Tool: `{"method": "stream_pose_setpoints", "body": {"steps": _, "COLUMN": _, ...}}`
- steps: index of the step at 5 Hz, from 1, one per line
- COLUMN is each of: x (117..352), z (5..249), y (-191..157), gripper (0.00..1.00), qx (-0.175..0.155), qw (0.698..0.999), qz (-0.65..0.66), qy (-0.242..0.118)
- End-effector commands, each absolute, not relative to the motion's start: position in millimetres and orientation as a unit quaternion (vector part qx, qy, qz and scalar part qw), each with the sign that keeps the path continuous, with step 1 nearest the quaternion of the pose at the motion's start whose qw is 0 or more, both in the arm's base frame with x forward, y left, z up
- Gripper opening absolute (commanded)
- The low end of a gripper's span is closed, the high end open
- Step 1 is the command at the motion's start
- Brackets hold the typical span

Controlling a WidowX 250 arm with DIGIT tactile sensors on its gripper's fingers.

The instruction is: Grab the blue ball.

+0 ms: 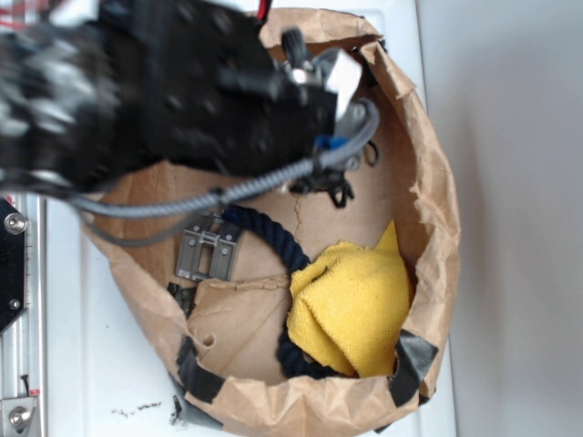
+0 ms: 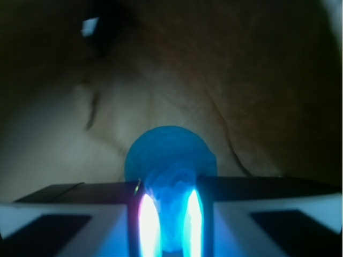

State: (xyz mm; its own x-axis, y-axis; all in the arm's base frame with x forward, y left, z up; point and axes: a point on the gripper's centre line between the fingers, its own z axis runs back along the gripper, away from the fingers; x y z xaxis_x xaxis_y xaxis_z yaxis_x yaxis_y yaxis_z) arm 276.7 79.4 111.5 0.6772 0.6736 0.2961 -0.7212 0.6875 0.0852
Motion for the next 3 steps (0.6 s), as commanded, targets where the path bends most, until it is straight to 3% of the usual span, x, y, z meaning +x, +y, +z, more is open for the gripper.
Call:
{"method": "stream_pose_setpoints", "body": {"steps": 1, "x": 253, "z": 188, "y": 75, "gripper": 0.0, "qx": 0.054, "qw": 0.97, "qz": 0.215, "qy": -0.096}}
{"method": "stream_pose_setpoints", "body": {"steps": 2, "x": 264, "z": 187, "y": 68, "gripper": 0.0, "qx": 0.025, "qw": 0.988, "qz": 0.138, "qy": -0.067}}
{"method": "stream_pose_setpoints", "body": {"steps": 3, "x": 268, "z": 185, "y": 65, "gripper": 0.0, "qx": -0.005, "qw": 0.989, "qz": 0.12, "qy": -0.084}}
